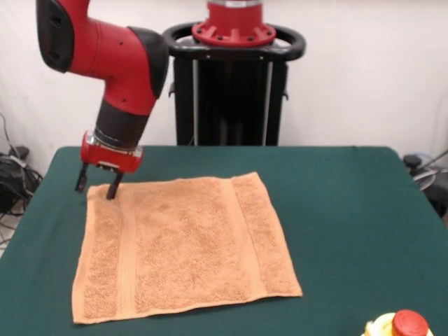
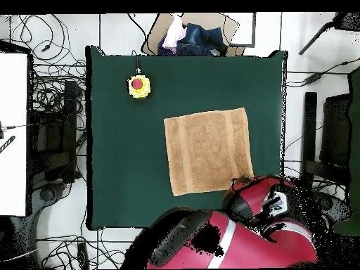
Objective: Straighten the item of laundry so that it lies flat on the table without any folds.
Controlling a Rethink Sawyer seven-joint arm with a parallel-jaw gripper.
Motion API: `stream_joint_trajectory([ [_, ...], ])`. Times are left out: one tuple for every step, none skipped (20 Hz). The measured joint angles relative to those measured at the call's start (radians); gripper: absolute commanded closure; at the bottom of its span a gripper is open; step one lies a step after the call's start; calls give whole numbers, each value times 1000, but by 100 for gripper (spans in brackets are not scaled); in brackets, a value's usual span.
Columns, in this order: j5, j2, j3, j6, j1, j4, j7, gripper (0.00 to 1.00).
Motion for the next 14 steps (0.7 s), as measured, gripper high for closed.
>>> stream_joint_trajectory([
  [0, -11, 20, 1, -25, 9, -3, 0],
  [1, -21, 41, 1, -50, 18, -7, 0],
  [1, -32, 61, 2, -75, 26, -10, 0],
  [1, -43, 81, 2, -100, 35, -14, 0],
  [2, -51, 100, 6, -123, 43, -15, 0],
  [3, -59, 120, 9, -146, 51, -17, 0],
  [4, -67, 139, 13, -168, 59, -19, 0],
  [6, -75, 158, 16, -191, 67, -20, 0],
  [7, -84, 185, 21, -222, 78, -21, 0],
  [10, -92, 208, 26, -250, 88, -21, 0],
  [12, -100, 232, 32, -278, 98, -21, 0],
  [14, -107, 256, 37, -305, 108, -21, 0],
  [18, -112, 273, 44, -325, 115, -21, 0],
  [29, -122, 308, 62, -360, 131, -22, 0],
])
